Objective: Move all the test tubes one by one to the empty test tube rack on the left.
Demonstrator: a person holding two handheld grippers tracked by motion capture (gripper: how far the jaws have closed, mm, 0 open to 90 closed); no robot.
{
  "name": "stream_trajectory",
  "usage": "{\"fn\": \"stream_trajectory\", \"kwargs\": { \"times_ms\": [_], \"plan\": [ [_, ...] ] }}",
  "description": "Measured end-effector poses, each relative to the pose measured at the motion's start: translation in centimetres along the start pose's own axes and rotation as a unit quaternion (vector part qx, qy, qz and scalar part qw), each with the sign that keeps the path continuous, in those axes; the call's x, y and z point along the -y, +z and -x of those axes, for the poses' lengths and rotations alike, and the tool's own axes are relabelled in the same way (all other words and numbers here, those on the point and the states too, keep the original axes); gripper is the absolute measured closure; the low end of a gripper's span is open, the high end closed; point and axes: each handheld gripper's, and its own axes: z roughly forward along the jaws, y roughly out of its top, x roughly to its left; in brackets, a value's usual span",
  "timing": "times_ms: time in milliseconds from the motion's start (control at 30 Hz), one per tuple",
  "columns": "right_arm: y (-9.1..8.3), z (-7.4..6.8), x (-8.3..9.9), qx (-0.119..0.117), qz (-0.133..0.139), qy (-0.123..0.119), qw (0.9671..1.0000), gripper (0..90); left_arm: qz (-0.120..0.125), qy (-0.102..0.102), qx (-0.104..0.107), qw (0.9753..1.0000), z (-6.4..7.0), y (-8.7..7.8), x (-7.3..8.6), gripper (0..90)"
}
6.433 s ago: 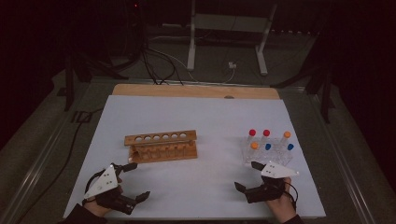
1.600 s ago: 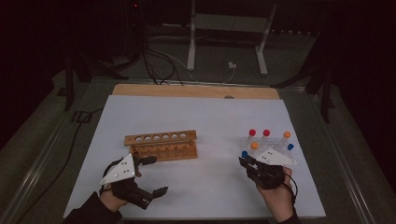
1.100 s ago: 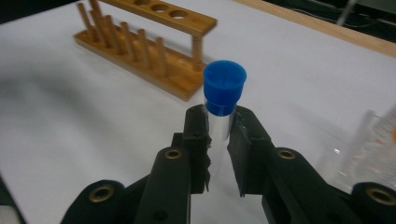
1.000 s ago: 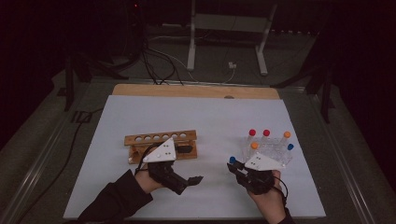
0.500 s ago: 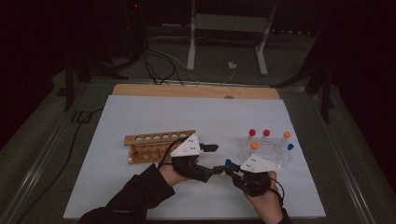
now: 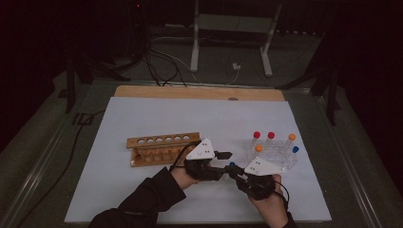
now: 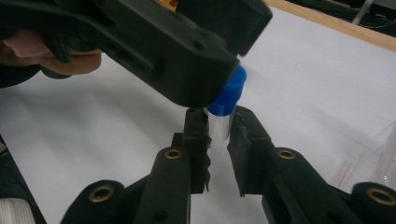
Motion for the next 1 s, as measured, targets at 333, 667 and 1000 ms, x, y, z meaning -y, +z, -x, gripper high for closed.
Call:
{"fn": "stream_trajectory", "kwargs": {
  "times_ms": [333,667,1000],
  "plan": [
    [0.0,0.2,0.0,0.003,0.003,0.002,1.0000,76.8,-0.010,0.002,0.006,0.9999,-0.1,0.2,0.0,75.1],
    [0.0,0.3,0.0,0.007,0.002,0.006,1.0000,76.8,-0.022,0.009,-0.001,0.9997,0.0,0.5,-0.3,77.2],
    [-0.6,0.7,0.1,0.015,0.044,0.023,0.9986,48.4,-0.018,0.013,-0.026,0.9994,-0.6,-1.0,-1.3,77.4]
  ]
}}
